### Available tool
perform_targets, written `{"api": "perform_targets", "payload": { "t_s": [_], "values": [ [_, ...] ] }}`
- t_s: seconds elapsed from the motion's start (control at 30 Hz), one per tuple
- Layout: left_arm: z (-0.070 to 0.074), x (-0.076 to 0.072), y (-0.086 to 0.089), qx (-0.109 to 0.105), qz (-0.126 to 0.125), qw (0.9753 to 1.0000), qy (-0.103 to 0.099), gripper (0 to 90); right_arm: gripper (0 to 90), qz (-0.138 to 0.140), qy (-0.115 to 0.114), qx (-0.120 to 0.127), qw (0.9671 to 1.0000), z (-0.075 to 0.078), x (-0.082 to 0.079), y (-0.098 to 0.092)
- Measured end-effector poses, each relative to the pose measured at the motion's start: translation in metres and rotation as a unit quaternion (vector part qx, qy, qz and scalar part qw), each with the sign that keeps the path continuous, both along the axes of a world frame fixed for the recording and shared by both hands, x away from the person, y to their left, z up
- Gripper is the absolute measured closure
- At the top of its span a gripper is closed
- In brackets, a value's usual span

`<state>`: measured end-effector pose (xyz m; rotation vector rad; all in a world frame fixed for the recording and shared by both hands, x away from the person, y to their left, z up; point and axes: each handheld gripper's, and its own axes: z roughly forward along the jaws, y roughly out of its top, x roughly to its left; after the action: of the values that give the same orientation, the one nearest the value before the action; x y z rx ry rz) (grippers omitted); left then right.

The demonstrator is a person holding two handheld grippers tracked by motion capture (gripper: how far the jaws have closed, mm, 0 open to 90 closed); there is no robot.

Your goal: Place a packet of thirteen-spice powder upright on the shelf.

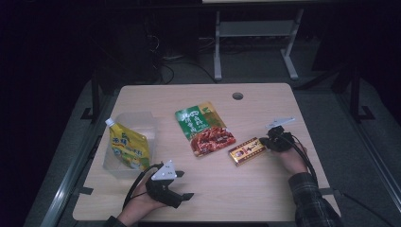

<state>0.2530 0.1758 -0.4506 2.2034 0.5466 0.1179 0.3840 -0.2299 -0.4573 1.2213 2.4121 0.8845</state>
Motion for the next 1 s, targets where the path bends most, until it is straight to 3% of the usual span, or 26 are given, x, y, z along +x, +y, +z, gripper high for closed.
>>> {"api": "perform_targets", "payload": {
  "t_s": [0.33, 0.47, 0.73, 0.87, 1.0],
  "values": [
    [0.0, 0.0, 0.001, 0.005, 0.001, 1.0, -0.004, 16.7, 90.0, 0.07, 0.008, -0.014, 0.9974, 0.0, -0.013, 0.042],
    [0.0, 0.0, 0.002, 0.003, 0.005, 1.0, -0.005, 16.7, 90.0, 0.104, 0.005, -0.024, 0.9943, 0.003, -0.025, 0.058],
    [0.0, 0.001, 0.003, 0.006, 0.008, 0.9999, -0.007, 16.7, 89.9, 0.161, 0.016, -0.009, 0.9868, 0.005, -0.049, 0.086],
    [0.0, 0.001, 0.004, 0.006, 0.007, 0.9999, -0.007, 16.8, 90.0, 0.193, 0.02, -0.013, 0.9809, 0.005, -0.058, 0.097],
    [0.0, 0.002, 0.005, 0.006, 0.007, 0.9999, -0.008, 16.7, 89.9, 0.208, 0.017, -0.014, 0.9779, 0.005, -0.063, 0.103]
  ]
}}
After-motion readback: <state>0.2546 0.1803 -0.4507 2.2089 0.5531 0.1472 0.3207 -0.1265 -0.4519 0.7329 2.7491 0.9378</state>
